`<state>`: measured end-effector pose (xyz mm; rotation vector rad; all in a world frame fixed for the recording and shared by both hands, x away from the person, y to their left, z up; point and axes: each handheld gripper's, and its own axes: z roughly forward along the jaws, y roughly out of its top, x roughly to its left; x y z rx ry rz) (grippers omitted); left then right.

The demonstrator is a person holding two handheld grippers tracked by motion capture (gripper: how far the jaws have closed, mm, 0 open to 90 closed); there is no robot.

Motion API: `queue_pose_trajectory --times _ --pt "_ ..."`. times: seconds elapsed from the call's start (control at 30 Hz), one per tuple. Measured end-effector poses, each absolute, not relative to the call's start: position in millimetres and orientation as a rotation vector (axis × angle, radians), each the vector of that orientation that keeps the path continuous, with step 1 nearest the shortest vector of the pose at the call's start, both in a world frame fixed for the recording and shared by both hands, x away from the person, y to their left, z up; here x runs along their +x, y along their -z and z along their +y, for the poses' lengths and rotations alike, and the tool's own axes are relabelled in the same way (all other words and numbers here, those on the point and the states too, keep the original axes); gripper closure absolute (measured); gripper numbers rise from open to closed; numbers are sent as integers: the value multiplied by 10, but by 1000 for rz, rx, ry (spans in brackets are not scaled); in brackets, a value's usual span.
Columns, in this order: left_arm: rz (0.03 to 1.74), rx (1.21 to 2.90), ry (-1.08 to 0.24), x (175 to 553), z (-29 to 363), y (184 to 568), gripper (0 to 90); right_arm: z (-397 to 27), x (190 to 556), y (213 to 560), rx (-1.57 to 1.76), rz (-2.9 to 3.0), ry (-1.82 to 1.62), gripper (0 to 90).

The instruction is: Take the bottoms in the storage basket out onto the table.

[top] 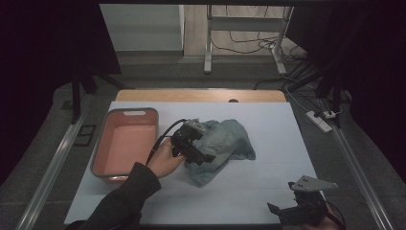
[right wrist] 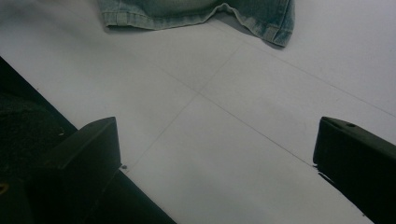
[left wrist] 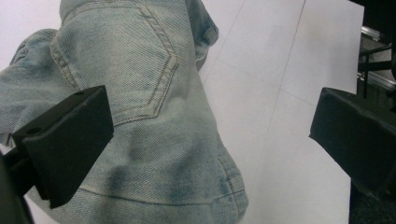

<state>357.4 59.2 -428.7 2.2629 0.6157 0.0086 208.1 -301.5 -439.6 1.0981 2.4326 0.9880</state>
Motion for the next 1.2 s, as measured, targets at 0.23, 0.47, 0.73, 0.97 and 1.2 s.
queue_pose_trajectory --times 0.23,0.47,0.73,0.97,1.2 --pt "655 2242 -4 3560 661 4300 0 -3014 2081 4396 1097 2433 -988 7" --pt "634 2243 -7 3523 694 4294 0 -3016 2079 4395 1096 2433 -990 7" --pt "612 2239 -17 3503 748 4277 0 -3013 2076 4394 1093 2434 -990 7" --pt "629 2204 1 3490 824 4237 0 -3011 2077 4395 1091 2438 -990 7" --pt "649 2194 -5 3478 904 4229 0 -3014 2077 4394 1093 2437 -993 7"
